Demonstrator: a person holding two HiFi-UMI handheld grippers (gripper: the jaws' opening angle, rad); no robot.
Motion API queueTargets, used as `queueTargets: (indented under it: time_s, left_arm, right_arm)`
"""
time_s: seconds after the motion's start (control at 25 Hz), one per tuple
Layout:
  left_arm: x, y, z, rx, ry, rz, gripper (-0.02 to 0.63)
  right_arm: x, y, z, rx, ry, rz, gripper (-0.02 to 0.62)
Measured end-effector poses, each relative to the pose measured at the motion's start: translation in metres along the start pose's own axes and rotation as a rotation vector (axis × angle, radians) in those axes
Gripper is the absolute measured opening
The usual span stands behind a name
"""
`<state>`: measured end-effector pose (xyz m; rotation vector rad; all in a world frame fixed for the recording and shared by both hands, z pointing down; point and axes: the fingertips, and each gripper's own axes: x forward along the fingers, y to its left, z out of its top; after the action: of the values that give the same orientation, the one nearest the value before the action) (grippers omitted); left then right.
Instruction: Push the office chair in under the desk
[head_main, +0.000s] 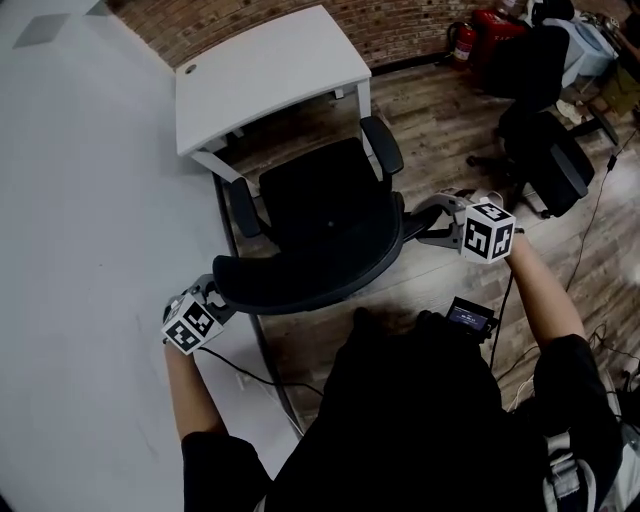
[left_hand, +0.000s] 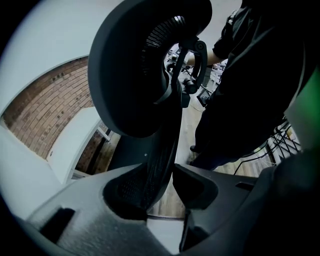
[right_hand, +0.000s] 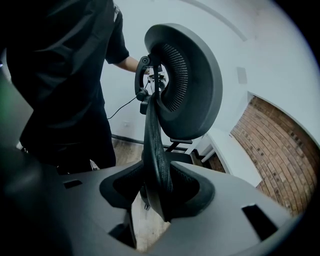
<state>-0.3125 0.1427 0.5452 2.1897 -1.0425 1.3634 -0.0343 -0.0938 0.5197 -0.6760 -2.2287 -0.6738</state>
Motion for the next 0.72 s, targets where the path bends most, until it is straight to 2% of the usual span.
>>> queueTargets:
  time_s: [0.2,0.36,0.72]
  left_arm:
    - [-0.003,0.010,-0.016,0.020,0.013,-0.014,0.158]
    - [-0.006,0.017,-0.015,0.038,-0.008,-0.018,0.161]
    - [-0.008,0.024,-0.009,0.040,-0.019,-0.022,0.167]
  right_arm:
    - [0.012,0.007,0.013,0.000,0.013,-0.020,0.156]
    - [0.016,0.009,0.018,0.009,0.014,-0.032,0.156]
    - [0.014,0.008,0.021,0.031,-0.005,0.020,0.153]
